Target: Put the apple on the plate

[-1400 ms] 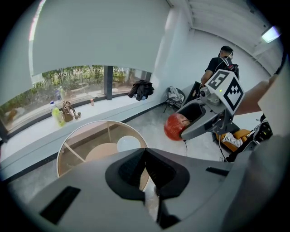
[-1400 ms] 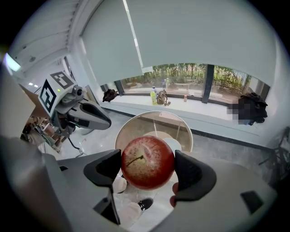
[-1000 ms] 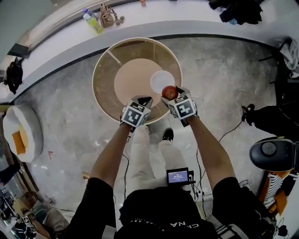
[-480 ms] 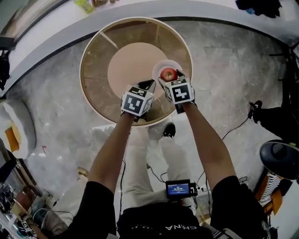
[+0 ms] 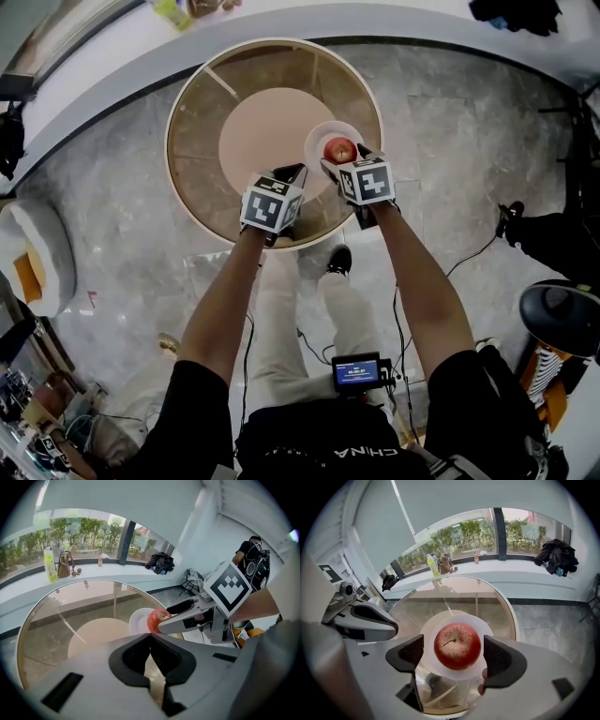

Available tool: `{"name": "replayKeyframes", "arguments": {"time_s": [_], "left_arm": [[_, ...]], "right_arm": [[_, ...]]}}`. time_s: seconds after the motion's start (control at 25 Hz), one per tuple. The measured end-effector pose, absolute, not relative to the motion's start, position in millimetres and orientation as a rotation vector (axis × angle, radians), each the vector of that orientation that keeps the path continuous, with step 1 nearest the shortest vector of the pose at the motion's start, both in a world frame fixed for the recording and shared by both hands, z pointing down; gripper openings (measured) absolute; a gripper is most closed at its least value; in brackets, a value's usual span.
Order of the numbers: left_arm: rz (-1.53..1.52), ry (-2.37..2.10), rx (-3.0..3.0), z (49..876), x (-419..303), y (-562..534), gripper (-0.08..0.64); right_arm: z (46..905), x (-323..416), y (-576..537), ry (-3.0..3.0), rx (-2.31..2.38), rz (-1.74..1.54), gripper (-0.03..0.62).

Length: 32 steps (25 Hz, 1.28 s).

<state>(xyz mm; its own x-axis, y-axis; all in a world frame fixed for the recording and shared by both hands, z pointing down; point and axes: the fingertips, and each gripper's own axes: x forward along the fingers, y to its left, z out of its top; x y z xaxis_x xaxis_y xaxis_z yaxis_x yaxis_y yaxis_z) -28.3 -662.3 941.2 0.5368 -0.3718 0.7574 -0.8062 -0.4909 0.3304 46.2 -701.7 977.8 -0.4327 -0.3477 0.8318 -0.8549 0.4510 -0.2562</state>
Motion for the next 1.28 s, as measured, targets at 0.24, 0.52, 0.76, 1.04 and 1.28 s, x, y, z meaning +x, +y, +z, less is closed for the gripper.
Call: {"name": "replayKeyframes", "arguments": {"time_s": [0.24, 0.52, 0.76, 1.04, 1.28], "left_arm": [[0.877, -0.947, 2.048, 870, -39, -623, 0.017], [0.872, -0.925, 2.105, 721, -21, -591, 0.017], [0.857, -0.919, 2.184, 656, -3, -564, 0.017], [0.851, -0.934, 2.248, 636, 13, -569, 0.017], [0.827, -0.925, 2.258, 621, 29, -549, 0.017]], "right_arm": [[888, 65, -672, -1.946, 1.002, 0.928, 0.382], [709, 66, -632, -2.012, 0.951, 0.946, 0.379], [642, 87, -601, -1.968, 1.065, 0.759, 0.049], [615, 89, -594, -2.065, 0.988, 0.716, 0.029], [599, 107, -574, -2.085, 0.979, 0.66, 0.029]]}}
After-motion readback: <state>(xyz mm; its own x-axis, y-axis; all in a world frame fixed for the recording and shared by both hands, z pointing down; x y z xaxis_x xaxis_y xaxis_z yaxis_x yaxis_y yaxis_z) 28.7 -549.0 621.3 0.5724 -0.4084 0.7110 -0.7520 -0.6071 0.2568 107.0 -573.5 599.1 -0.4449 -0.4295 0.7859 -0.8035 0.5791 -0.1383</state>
